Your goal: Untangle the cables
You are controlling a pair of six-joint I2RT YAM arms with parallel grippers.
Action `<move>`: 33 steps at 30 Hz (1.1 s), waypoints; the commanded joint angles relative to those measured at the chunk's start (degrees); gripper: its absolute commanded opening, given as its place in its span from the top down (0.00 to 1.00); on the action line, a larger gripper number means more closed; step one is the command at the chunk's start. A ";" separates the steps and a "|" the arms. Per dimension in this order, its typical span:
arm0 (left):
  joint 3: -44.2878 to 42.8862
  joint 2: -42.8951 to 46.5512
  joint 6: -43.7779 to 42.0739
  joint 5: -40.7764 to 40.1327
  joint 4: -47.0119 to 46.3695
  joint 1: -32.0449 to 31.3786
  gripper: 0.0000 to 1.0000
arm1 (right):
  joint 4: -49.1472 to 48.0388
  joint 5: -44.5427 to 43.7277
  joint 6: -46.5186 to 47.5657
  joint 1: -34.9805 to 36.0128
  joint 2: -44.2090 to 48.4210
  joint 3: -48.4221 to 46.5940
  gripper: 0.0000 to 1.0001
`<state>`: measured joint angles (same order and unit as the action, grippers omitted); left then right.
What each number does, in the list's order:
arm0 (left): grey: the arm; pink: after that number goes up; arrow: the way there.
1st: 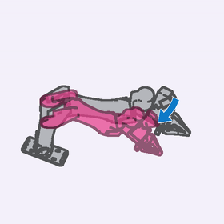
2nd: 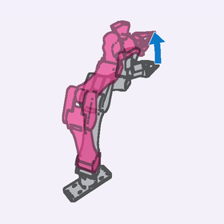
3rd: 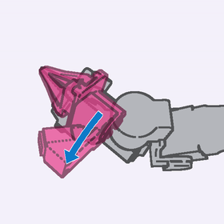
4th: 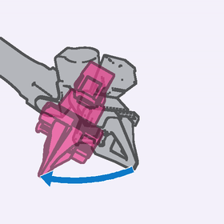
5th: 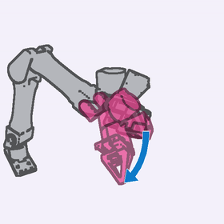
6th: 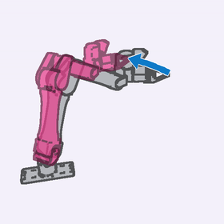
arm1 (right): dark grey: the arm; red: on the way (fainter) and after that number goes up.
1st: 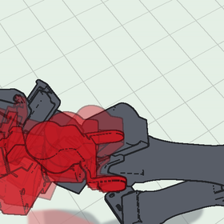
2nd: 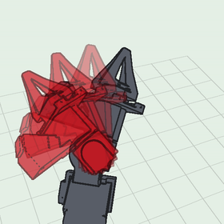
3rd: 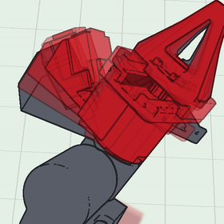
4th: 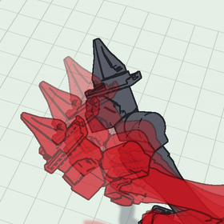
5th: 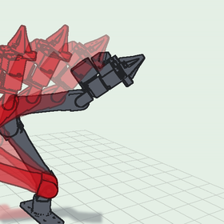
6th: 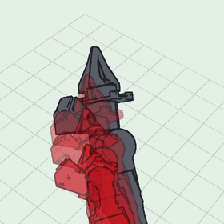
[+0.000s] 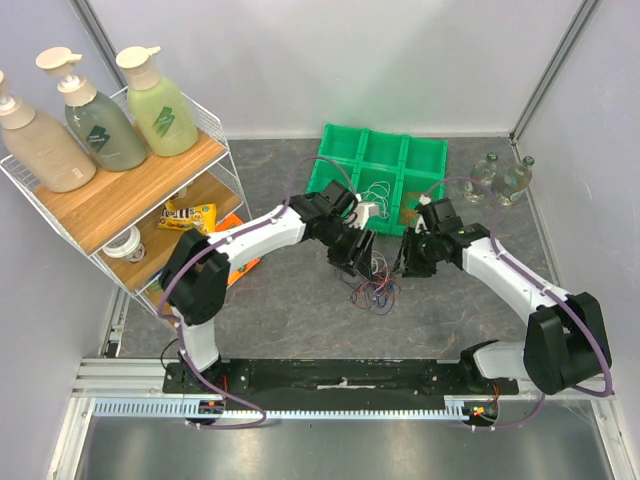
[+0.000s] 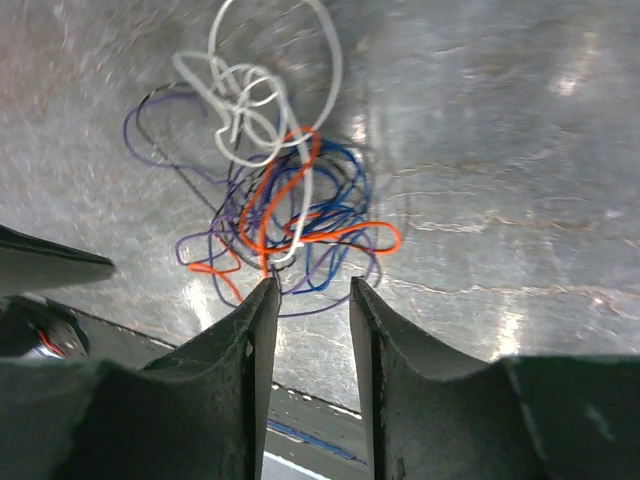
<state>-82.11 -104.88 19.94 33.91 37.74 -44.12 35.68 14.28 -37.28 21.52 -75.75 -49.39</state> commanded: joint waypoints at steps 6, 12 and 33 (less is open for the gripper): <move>0.81 -4.01 -12.82 -3.05 -11.19 -6.06 0.36 | 0.27 6.28 -1.40 -7.90 5.34 2.10 0.58; 1.51 -7.09 -17.30 -8.33 -12.16 -7.30 0.35 | 0.35 7.07 -1.13 -8.07 6.84 2.63 0.58; -2.97 -1.46 -13.27 -11.51 -6.79 -6.43 0.39 | -0.08 8.39 0.27 -8.07 5.34 3.51 0.57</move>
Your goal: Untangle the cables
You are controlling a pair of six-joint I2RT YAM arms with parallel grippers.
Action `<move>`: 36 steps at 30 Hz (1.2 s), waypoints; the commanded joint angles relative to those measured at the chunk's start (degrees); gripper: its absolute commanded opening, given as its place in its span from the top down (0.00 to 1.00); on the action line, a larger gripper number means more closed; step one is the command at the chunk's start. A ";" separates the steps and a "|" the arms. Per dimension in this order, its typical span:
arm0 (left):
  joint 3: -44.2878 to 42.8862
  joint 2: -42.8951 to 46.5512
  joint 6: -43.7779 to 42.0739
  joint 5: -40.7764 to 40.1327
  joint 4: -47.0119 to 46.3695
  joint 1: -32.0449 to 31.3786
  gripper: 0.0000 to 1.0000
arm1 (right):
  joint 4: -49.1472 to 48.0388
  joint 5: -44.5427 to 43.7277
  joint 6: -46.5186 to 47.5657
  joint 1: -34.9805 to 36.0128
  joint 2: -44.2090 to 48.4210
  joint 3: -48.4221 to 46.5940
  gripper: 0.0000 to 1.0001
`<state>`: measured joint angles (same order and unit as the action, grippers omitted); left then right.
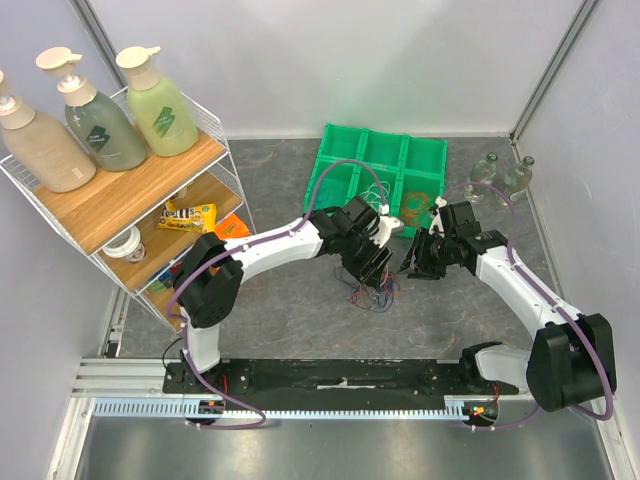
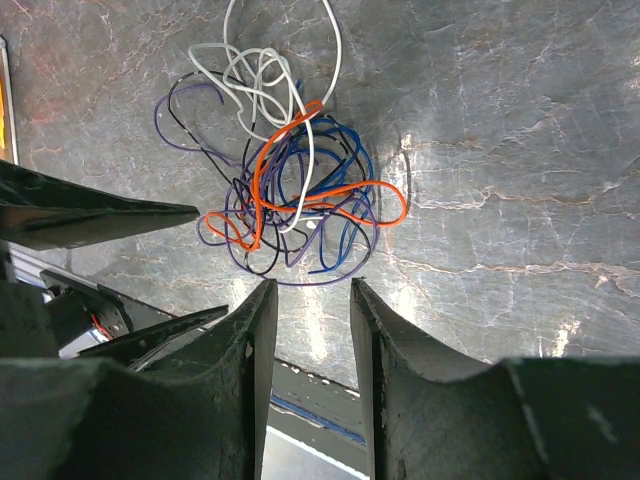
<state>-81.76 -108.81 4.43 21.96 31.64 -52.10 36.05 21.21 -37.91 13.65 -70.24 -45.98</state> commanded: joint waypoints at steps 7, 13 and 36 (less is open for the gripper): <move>-10.78 -3.93 8.31 8.18 -1.23 3.67 0.32 | 1.47 -2.74 -0.67 -0.64 -0.34 -1.66 0.58; -20.71 -13.43 17.45 9.34 3.25 3.76 0.53 | 4.90 -6.18 0.20 -2.05 1.06 -3.15 0.58; -20.99 -14.76 17.73 5.82 5.54 2.53 0.72 | 5.44 -4.08 2.05 -2.75 3.18 -1.22 0.57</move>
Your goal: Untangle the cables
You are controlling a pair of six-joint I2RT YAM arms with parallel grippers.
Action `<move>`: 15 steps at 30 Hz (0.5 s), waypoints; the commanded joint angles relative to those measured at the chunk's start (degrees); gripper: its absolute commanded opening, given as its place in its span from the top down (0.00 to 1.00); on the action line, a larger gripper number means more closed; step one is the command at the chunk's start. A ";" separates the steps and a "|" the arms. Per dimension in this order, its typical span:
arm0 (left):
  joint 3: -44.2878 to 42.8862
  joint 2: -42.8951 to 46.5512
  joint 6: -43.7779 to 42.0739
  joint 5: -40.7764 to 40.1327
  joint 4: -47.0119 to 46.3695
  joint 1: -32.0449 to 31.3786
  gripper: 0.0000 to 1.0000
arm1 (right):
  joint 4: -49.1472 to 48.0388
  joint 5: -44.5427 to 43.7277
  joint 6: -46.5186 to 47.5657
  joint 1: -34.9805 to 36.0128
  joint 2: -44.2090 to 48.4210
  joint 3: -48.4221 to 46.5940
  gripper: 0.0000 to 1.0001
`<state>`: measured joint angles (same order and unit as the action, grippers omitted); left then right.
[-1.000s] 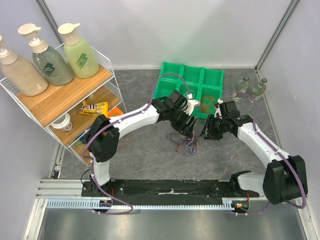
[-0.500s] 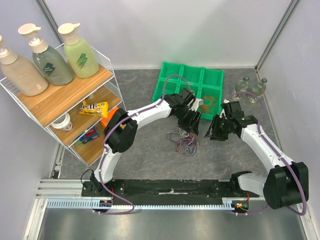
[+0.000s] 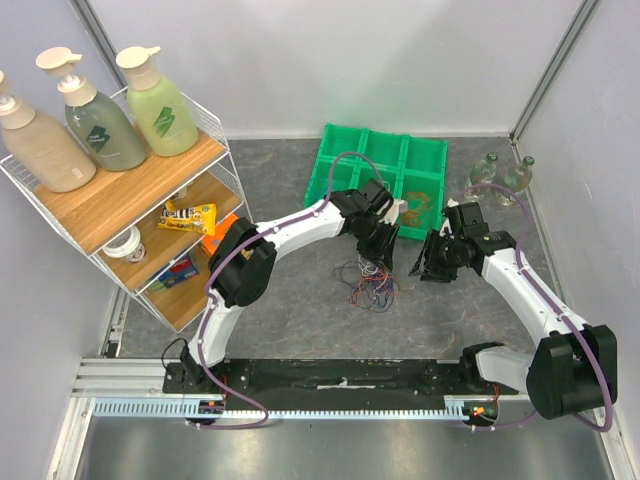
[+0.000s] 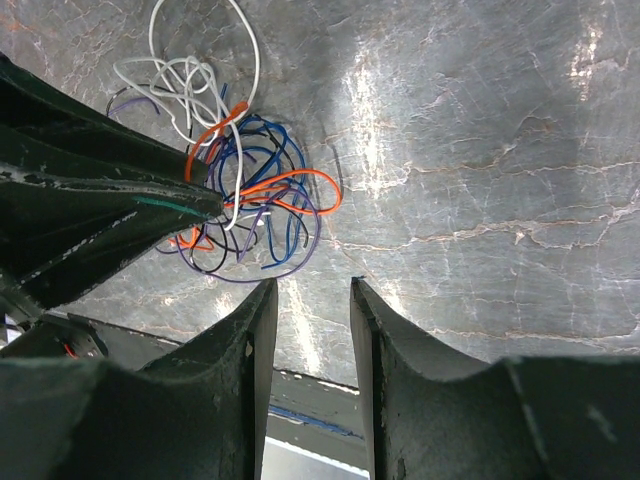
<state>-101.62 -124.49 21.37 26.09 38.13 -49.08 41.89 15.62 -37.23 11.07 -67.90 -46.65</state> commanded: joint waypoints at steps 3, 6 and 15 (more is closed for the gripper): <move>-2.17 2.49 -0.97 1.43 0.01 -0.49 0.98 | -2.42 6.08 2.95 -0.17 -0.56 0.68 0.55; -1.04 7.31 -2.03 2.82 -0.07 -0.14 0.98 | -4.09 8.20 4.36 -0.17 -2.15 1.21 0.53; 6.00 22.43 2.36 8.45 -0.78 1.88 0.98 | -19.19 16.89 2.78 0.88 -3.03 2.27 0.36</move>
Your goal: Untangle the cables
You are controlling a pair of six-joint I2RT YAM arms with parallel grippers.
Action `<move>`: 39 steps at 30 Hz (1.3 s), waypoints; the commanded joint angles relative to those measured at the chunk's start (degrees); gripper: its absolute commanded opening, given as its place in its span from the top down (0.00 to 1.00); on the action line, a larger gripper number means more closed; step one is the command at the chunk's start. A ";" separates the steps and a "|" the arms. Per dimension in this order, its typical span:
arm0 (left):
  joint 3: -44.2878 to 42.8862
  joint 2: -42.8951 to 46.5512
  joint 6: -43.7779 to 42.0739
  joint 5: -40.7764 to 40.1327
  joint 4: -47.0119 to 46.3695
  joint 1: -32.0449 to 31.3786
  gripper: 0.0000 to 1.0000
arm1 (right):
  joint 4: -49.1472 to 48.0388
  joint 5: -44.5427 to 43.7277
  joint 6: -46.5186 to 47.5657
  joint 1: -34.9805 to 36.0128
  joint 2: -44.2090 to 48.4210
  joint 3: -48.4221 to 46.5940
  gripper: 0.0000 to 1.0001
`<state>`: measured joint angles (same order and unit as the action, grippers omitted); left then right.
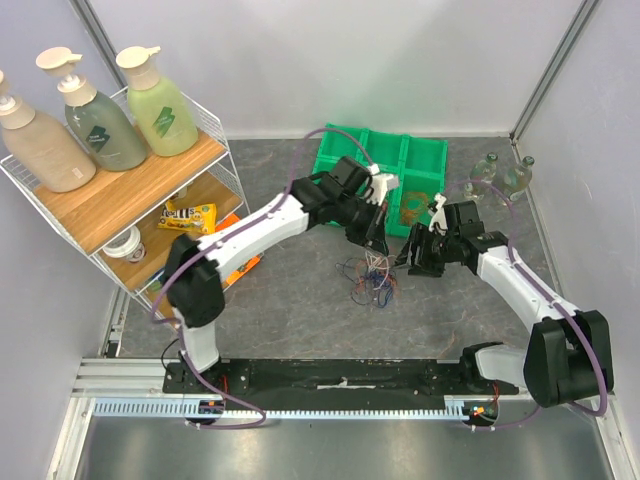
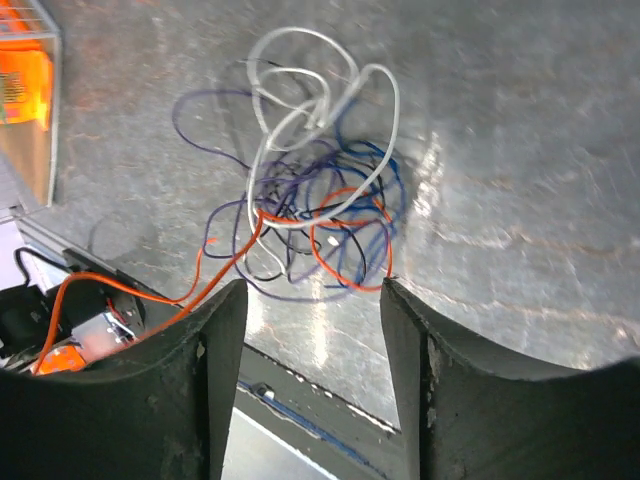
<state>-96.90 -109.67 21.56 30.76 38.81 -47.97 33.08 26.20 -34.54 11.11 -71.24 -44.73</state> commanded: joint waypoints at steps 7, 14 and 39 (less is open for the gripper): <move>-1.70 11.67 3.84 4.91 -0.84 1.47 0.98 | -20.05 5.62 -4.29 5.23 -1.18 1.57 0.37; -9.69 12.98 3.49 3.08 3.37 1.47 0.98 | -21.58 -1.56 -8.43 10.24 -7.32 1.22 0.55; -23.25 29.69 -7.50 -12.04 -14.19 1.56 0.98 | -4.87 -8.54 7.90 4.61 3.90 -2.81 0.35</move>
<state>-120.81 -77.43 13.32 19.81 26.17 -46.61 29.65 10.13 -35.68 15.05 -74.85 -41.67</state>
